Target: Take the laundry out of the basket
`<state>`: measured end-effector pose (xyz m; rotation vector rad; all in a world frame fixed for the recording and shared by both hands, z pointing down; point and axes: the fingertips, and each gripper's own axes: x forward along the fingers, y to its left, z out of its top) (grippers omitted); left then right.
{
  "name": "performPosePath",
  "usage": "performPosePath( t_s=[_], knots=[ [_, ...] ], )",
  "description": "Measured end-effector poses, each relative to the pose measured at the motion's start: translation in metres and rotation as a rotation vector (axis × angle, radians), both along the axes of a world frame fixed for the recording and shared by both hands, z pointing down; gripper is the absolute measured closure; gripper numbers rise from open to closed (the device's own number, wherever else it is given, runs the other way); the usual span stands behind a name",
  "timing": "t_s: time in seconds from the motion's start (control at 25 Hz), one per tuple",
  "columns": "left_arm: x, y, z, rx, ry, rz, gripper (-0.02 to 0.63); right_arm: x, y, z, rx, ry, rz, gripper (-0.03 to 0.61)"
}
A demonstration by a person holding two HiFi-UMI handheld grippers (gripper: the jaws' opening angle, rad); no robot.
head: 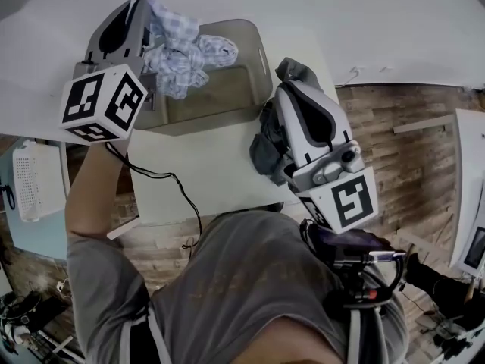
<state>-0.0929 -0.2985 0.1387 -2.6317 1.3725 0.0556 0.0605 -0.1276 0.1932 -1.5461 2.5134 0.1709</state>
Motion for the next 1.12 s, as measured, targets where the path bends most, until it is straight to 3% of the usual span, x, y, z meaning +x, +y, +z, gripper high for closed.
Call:
performPosePath(
  t_s=[0.48, 1.12],
  knots=[
    [-0.039, 0.078, -0.097, 0.136, 0.071, -0.046, 0.601, -0.014, 0.058, -0.007, 0.047, -0.019, -0.061, 0.563],
    [-0.054, 0.184, -0.131, 0.179, 0.116, -0.097, 0.601, -0.02, 0.079, -0.02, 0.089, -0.011, -0.208, 0.563]
  ],
)
